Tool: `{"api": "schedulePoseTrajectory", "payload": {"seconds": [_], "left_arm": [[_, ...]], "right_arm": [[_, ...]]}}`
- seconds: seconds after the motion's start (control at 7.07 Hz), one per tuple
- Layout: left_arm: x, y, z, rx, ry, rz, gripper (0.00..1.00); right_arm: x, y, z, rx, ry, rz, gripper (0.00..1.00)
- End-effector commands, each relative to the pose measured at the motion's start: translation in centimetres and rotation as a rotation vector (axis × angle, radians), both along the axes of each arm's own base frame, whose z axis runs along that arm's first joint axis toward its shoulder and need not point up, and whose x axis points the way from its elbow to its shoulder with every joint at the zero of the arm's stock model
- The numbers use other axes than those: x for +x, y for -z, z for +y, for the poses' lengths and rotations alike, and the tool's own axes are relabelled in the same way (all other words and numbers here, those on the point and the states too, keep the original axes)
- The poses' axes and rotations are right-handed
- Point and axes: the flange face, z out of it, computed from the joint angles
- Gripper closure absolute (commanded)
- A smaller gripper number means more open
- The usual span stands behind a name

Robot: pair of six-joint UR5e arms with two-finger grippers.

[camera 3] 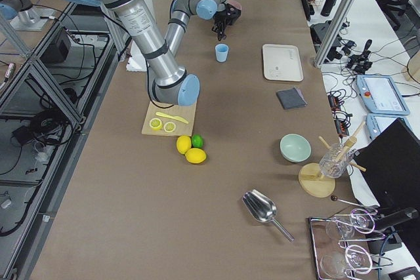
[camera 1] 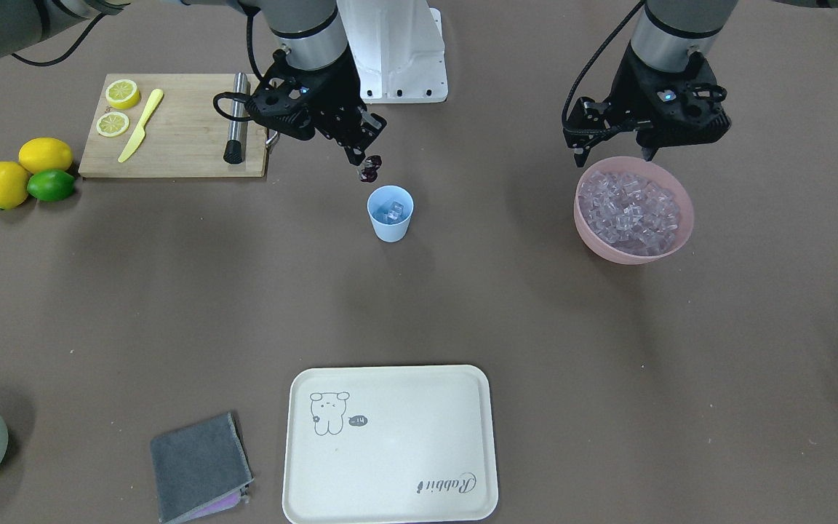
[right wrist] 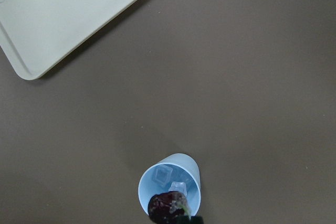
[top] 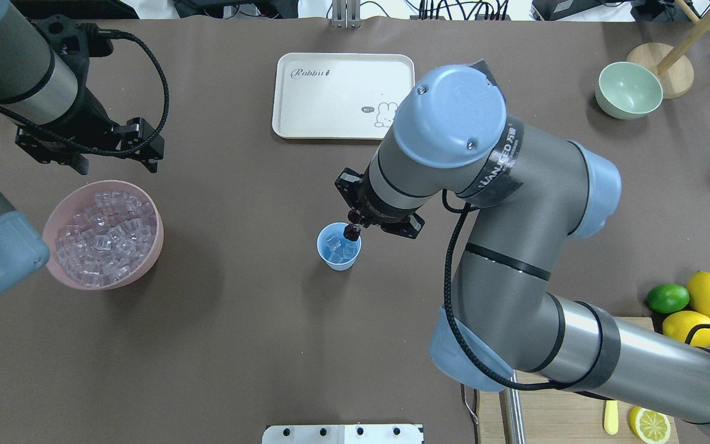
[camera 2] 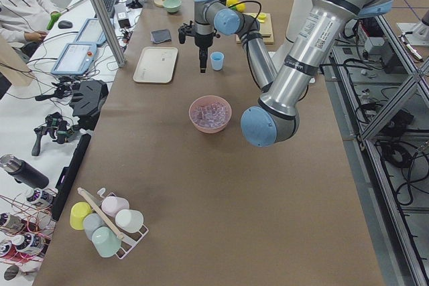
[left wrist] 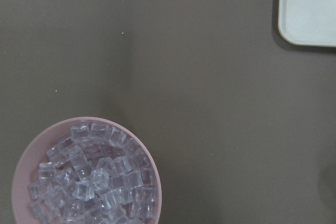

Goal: Put ice and cherries in cup
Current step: 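Carry the cherries with the right gripper over the light-blue cup, then lower the cherries into the cup and open the right gripper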

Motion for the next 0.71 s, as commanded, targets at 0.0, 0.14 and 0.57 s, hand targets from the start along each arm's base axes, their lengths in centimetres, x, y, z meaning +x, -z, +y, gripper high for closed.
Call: {"api": "schedulePoseTrajectory", "payload": {"seconds": [0.0, 0.14, 0.57], "left_arm": [[-0.2, -0.3, 0.2, -0.007, -0.003, 0.002, 0.02], [-0.3, -0.2, 0.3, -0.004, -0.003, 0.005, 0.02], [-0.2, -0.2, 0.2, -0.005, -0.003, 0.004, 0.02]], "right_arm": [[-2.8, 0.1, -0.5, 0.026, -0.014, 0.04, 1.0], [-3.6, -0.8, -0.6, 0.016, -0.008, 0.061, 1.0], [-6.3, -2.4, -1.8, 0.023, -0.01, 0.059, 1.0]]}}
